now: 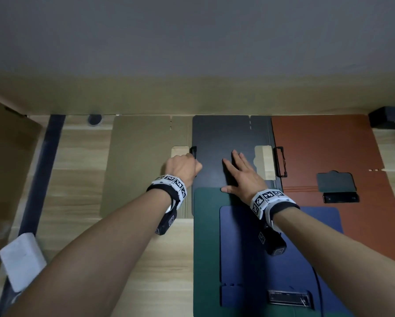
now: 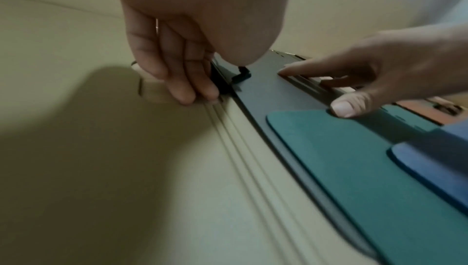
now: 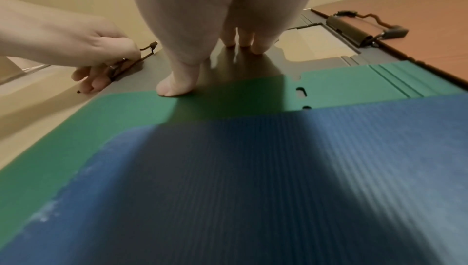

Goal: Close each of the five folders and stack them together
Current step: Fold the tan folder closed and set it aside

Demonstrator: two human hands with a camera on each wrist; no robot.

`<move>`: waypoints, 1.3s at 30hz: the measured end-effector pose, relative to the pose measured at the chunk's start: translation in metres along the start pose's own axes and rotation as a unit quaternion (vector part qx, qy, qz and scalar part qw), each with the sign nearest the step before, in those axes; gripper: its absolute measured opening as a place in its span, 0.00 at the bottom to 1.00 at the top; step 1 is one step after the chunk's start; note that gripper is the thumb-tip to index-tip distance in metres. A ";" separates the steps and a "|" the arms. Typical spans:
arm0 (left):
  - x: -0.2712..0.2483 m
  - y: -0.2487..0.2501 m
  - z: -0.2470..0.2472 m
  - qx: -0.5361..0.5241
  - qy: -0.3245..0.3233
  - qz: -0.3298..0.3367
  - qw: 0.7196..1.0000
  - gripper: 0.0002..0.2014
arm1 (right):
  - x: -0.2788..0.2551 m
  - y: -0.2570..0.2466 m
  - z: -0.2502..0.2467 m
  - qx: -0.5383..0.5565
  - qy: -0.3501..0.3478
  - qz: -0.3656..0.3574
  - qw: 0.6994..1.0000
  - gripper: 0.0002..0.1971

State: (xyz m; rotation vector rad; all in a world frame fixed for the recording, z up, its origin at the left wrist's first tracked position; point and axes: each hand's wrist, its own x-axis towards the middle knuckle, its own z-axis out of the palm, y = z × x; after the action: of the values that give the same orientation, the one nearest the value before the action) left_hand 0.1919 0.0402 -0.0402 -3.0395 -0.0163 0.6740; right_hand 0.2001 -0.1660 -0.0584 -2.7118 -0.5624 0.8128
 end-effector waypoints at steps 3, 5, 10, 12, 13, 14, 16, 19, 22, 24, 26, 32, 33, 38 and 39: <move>-0.009 -0.008 -0.010 0.080 -0.023 0.055 0.995 0.11 | 0.000 -0.004 -0.001 0.005 -0.004 0.007 1.000 0.48; -0.014 -0.012 -0.011 0.099 -0.027 0.073 0.992 0.12 | 0.000 -0.004 -0.003 0.005 -0.006 0.012 1.000 0.48; -0.024 -0.036 -0.003 0.109 -0.031 0.078 0.990 0.13 | 0.000 -0.003 -0.005 0.000 -0.012 0.019 1.000 0.48; -0.026 -0.048 0.000 0.104 -0.038 0.061 0.992 0.12 | 0.000 -0.003 -0.006 -0.001 -0.013 0.022 1.000 0.48; -0.026 -0.055 0.002 0.090 -0.038 0.042 0.994 0.09 | -0.001 -0.003 -0.006 -0.001 -0.015 0.024 1.000 0.48; -0.027 -0.061 0.004 0.066 -0.034 0.019 0.997 0.06 | -0.001 -0.004 -0.006 0.000 -0.017 0.025 1.000 0.48; -0.027 -0.072 0.009 0.007 -0.020 -0.031 0.999 0.12 | -0.002 -0.006 -0.007 -0.001 -0.021 0.029 0.999 0.48; -0.028 -0.084 0.022 -0.045 -0.006 -0.053 0.998 0.21 | -0.002 -0.010 -0.010 -0.020 -0.028 0.037 0.999 0.49; -0.037 -0.102 0.029 -0.136 0.008 -0.084 0.987 0.25 | -0.001 -0.019 -0.013 -0.038 -0.019 0.045 0.998 0.47; -0.047 -0.124 0.029 -0.194 0.031 -0.135 0.971 0.24 | -0.001 -0.029 -0.011 -0.045 0.012 0.027 0.999 0.45; -0.060 -0.152 0.032 -0.228 0.049 -0.192 0.953 0.20 | 0.000 -0.044 -0.006 -0.057 0.019 -0.012 0.998 0.44; -0.105 -0.230 0.064 -0.261 0.047 -0.349 0.899 0.23 | 0.005 -0.102 0.021 -0.102 -0.039 -0.107 0.988 0.46; -0.111 -0.238 0.071 -0.255 0.038 -0.372 0.892 0.26 | 0.005 -0.109 0.026 -0.107 -0.051 -0.109 0.987 0.48; -0.131 -0.247 0.085 -0.299 0.042 -0.401 0.865 0.32 | 0.004 -0.119 0.039 -0.108 -0.063 -0.079 0.989 0.55; -0.132 -0.246 0.085 -0.324 0.051 -0.404 0.854 0.32 | 0.004 -0.119 0.040 -0.110 -0.064 -0.076 0.989 0.55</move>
State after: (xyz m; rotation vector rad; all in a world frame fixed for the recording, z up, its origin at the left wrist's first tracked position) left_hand 0.0349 0.2858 -0.0545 -3.1046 -1.7164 0.4670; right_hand 0.1461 -0.0527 -0.0520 -2.7811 -0.9251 0.9390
